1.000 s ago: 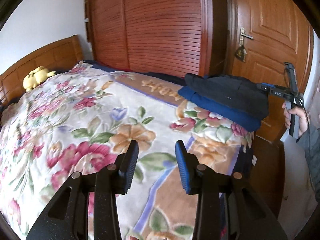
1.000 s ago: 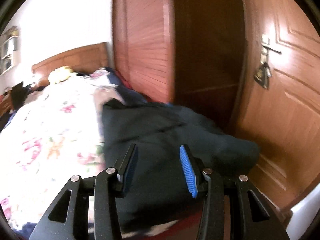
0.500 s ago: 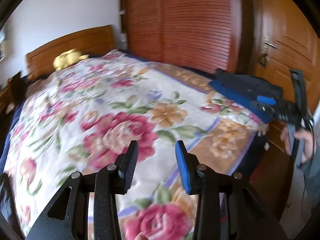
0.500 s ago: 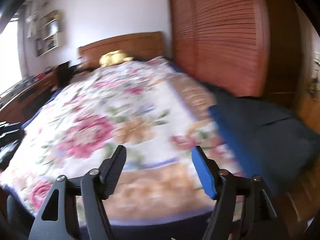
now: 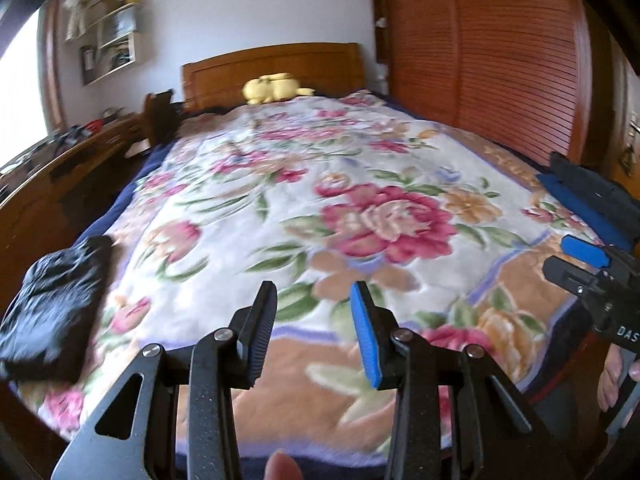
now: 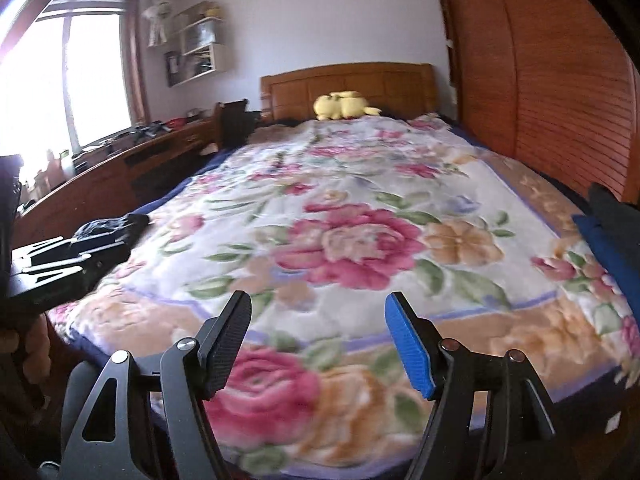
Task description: Fold large clothes
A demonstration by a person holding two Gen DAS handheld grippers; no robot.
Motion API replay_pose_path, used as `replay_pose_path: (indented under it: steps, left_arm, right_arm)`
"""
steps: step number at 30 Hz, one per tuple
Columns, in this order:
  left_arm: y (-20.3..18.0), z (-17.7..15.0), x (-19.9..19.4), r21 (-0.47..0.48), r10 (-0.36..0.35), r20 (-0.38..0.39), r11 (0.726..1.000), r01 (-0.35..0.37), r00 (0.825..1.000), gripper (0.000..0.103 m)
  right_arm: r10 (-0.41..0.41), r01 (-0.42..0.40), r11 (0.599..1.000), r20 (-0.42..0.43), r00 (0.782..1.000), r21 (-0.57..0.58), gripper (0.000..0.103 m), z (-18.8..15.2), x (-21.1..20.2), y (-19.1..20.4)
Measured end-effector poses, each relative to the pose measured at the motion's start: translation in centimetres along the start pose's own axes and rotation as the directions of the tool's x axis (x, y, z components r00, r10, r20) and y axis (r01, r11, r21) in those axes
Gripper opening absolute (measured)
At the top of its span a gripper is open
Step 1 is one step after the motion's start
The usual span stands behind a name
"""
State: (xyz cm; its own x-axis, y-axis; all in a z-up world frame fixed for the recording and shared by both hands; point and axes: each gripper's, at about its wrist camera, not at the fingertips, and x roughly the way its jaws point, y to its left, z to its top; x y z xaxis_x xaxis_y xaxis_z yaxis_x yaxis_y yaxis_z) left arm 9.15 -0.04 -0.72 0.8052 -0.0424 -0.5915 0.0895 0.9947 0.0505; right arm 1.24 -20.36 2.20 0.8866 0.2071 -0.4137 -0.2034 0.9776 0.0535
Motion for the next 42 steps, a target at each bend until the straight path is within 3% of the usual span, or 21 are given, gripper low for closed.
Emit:
replay_pose_path:
  steps: [7, 16, 25, 42]
  left_arm:
    - [2.8, -1.6, -2.8, -0.074, 0.039, 0.024, 0.997, -0.037, 0.999, 0.039]
    - [3.1, -2.9, -5.4, -0.138, 0.066, 0.075, 0.989, -0.055, 0.995, 0.039]
    - [2.6, -3.5, -6.5, -0.138, 0.103, 0.135, 0.987, -0.085, 0.985, 0.039]
    - [2.3, -3.8, -6.7, -0.127, 0.117, 0.144, 0.987, -0.099, 0.983, 0.039]
  right_arm:
    - [0.015, -0.015, 1.0, 0.039, 0.999, -0.004, 0.071, -1.1, -0.4, 1.0]
    - [0.008, -0.009, 1.0, 0.091, 0.996, 0.01, 0.071, -3.3, 0.5, 0.7]
    - [-0.001, 0.0, 1.0, 0.096, 0.995, 0.016, 0.071, -4.0, 1.2, -0.6]
    - [-0.005, 0.002, 1.0, 0.124, 0.992, 0.027, 0.071, -3.7, 1.6, 0.2]
